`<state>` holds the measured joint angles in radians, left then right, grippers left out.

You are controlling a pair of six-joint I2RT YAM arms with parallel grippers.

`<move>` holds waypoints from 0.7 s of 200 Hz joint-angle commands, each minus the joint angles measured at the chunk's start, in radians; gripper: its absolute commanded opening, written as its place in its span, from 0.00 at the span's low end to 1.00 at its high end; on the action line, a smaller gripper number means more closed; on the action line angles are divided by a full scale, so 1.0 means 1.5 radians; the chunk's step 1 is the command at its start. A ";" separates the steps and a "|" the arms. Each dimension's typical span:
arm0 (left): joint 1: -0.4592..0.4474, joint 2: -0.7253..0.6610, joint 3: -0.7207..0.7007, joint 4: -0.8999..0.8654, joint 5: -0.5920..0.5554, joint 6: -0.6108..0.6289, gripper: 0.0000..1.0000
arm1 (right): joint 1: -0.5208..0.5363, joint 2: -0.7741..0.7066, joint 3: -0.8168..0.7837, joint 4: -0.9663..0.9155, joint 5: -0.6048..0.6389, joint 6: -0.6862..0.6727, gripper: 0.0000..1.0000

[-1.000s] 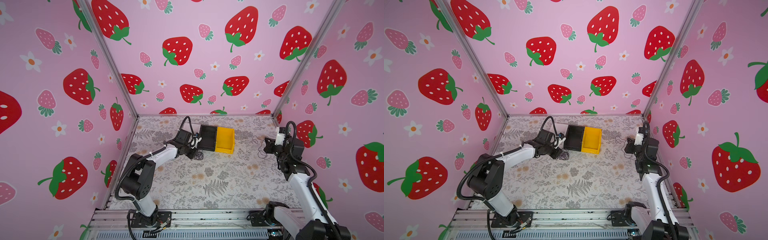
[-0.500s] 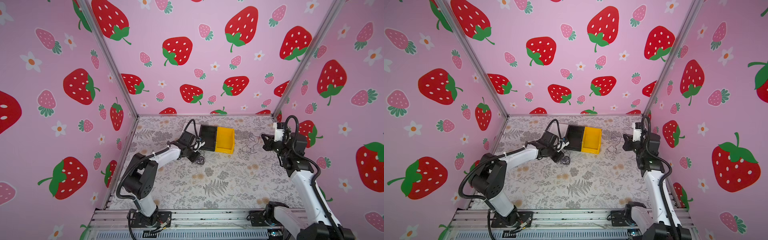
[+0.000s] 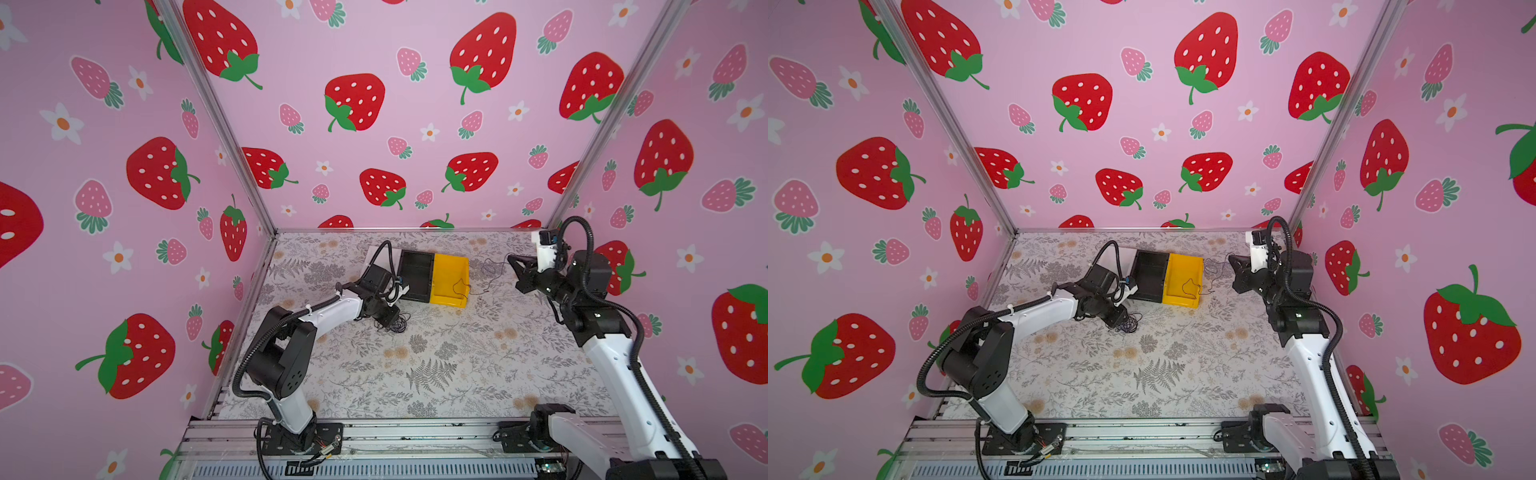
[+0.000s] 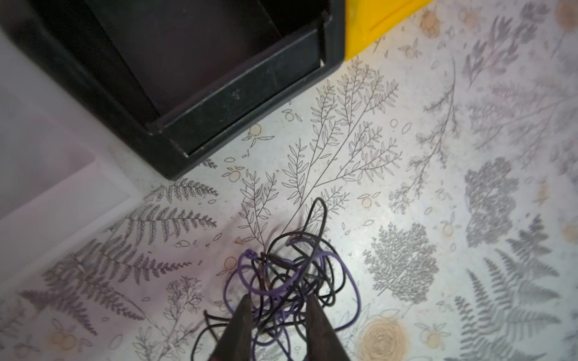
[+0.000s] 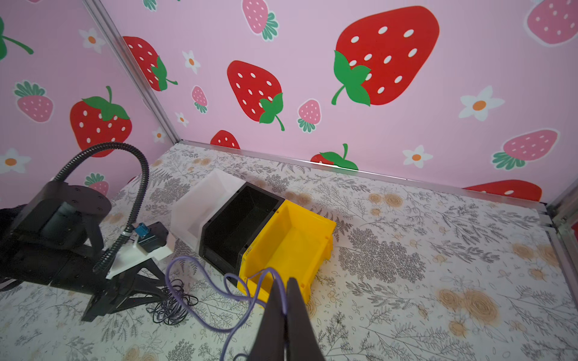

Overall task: Untangle and sort cables by color
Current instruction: Place the cable in the container.

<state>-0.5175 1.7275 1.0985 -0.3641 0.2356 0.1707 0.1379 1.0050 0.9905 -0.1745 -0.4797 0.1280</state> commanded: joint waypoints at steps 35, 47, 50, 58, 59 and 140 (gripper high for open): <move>0.000 -0.080 -0.018 0.021 -0.031 -0.040 0.40 | 0.054 0.038 0.028 0.020 0.006 -0.017 0.00; 0.003 -0.101 -0.020 0.029 -0.044 -0.048 0.40 | 0.065 0.048 0.034 0.027 0.009 -0.017 0.00; 0.004 -0.107 -0.020 0.032 -0.048 -0.051 0.41 | 0.067 0.051 0.036 0.029 0.009 -0.017 0.00; 0.007 -0.121 -0.022 0.039 -0.058 -0.060 0.43 | 0.073 0.058 0.042 0.032 0.009 -0.017 0.00; 0.008 -0.123 -0.023 0.040 -0.059 -0.061 0.43 | 0.074 0.059 0.043 0.032 0.010 -0.017 0.00; 0.145 -0.217 -0.034 0.050 -0.045 -0.216 0.46 | 0.150 0.186 0.173 0.077 0.015 -0.017 0.00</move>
<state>-0.3698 1.4307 1.0691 -0.2855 0.1329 -0.0525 0.3328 1.2251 1.1648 -0.1066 -0.4614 0.1253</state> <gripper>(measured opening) 0.459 0.054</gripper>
